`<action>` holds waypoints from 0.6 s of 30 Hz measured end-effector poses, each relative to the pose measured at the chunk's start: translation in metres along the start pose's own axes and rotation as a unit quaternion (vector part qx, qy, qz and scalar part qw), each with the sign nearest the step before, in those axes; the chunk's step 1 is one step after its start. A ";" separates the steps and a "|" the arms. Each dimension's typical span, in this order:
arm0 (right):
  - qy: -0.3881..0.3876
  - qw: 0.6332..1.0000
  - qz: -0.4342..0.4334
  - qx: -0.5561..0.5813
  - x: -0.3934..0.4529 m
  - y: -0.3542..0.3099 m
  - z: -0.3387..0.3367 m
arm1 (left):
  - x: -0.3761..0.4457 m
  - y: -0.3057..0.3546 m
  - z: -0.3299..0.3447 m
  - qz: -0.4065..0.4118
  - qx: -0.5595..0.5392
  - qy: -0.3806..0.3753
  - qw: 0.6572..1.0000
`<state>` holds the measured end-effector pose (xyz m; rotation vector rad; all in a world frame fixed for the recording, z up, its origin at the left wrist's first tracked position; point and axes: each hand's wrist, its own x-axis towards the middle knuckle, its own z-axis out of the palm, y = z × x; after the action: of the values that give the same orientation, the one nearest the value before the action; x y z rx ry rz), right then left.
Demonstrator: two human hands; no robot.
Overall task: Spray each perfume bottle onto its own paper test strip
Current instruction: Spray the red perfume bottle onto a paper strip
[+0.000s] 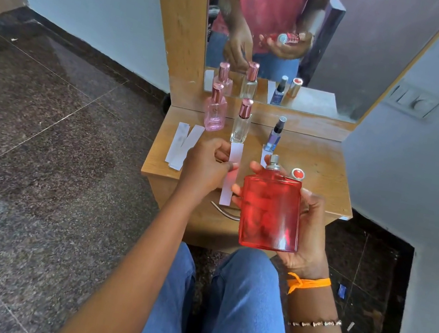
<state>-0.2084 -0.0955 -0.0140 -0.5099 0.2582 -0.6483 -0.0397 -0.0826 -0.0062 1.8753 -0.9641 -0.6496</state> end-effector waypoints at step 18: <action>0.043 0.992 -0.065 -0.094 -0.003 0.006 0.008 | -0.005 0.005 -0.010 -0.011 -0.074 -0.024 0.997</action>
<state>-0.2045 -0.0867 -0.0106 -0.6849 0.3728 -0.7790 -0.0365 -0.0745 0.0028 1.7495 -0.9025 -0.7624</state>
